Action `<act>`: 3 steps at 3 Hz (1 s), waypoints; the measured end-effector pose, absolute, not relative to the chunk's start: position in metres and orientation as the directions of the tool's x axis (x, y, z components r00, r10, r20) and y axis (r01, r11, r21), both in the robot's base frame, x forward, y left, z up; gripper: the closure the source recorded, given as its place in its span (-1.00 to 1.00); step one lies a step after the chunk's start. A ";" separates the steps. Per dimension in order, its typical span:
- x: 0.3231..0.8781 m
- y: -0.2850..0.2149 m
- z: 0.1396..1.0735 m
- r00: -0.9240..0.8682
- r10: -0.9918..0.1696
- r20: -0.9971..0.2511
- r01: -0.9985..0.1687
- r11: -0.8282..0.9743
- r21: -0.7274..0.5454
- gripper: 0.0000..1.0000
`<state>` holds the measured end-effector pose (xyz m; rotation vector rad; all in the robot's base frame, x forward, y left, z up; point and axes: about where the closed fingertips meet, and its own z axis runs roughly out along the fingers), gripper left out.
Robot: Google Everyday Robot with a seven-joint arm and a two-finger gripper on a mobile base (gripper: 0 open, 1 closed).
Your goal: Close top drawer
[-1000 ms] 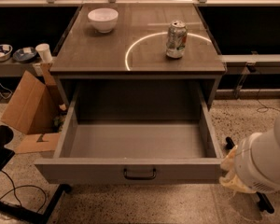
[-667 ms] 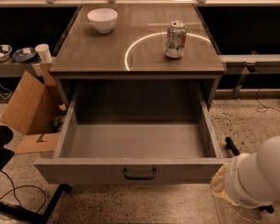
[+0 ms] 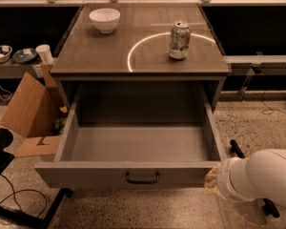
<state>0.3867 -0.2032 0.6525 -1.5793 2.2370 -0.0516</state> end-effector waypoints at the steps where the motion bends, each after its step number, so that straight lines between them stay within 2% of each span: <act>1: 0.406 -0.195 0.644 -0.264 -0.900 -0.347 -0.884 0.370 -0.287 1.00; 2: 0.423 -0.174 0.656 -0.207 -0.886 -0.414 -0.866 0.363 -0.344 1.00; 3: 0.423 -0.174 0.656 -0.207 -0.886 -0.414 -0.866 0.363 -0.344 1.00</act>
Offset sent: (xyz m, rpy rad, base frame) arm 0.0521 0.0533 0.0116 0.1605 -0.2163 0.0531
